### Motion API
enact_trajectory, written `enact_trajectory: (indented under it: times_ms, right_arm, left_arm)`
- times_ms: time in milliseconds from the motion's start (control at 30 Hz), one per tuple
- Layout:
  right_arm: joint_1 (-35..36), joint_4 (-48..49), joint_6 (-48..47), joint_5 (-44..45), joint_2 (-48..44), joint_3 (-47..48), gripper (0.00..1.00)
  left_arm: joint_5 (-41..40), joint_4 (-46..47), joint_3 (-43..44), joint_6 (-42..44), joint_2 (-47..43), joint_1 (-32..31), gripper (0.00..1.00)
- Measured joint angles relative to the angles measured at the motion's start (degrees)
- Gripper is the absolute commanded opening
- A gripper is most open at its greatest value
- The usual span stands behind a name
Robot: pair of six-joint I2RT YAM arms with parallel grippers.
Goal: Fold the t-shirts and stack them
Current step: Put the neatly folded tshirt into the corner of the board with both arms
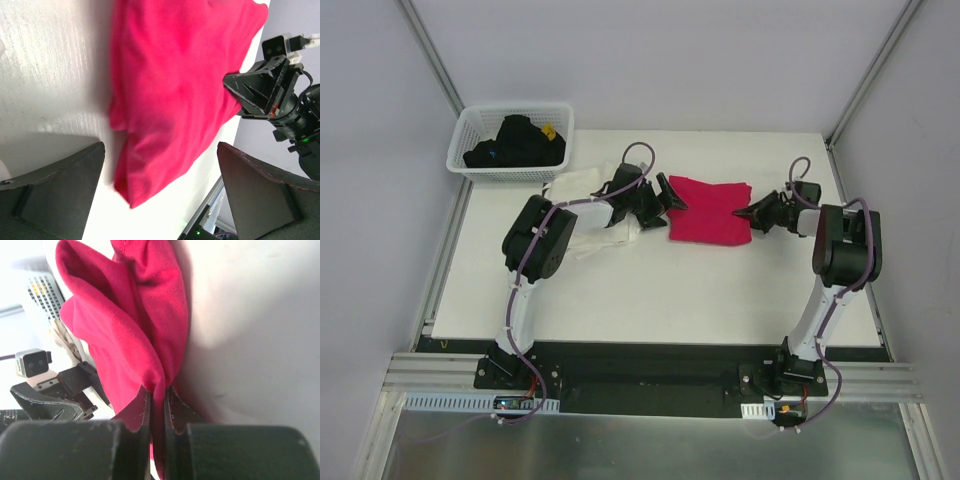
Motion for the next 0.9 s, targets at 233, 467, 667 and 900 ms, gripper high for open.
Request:
enact_trajectory:
  times_ms: [233,467,667,900]
  right_arm:
    - [-3.65,1.57,0.81,1.92,-3.76,-3.65,0.01]
    - [-3.54,2.73,1.46,1.81,-4.09,-4.63,0.01]
    - [-3.15,3.28,2.16,1.79,-4.48,-5.84,0.01]
    - [-0.70,3.21,2.80,1.79,-6.67,-8.13,0.01]
  left_arm:
    - [0.00,-5.25,3.28,2.49,0.17,0.57,0.97]
    - [0.59,-11.78,13.51,5.84,4.96,4.46,0.96]
    - [3.43,-15.37,24.00,7.41,11.28,6.54,0.95]
    - [8.55,-15.08,29.94,7.17,16.00,6.58,0.95]
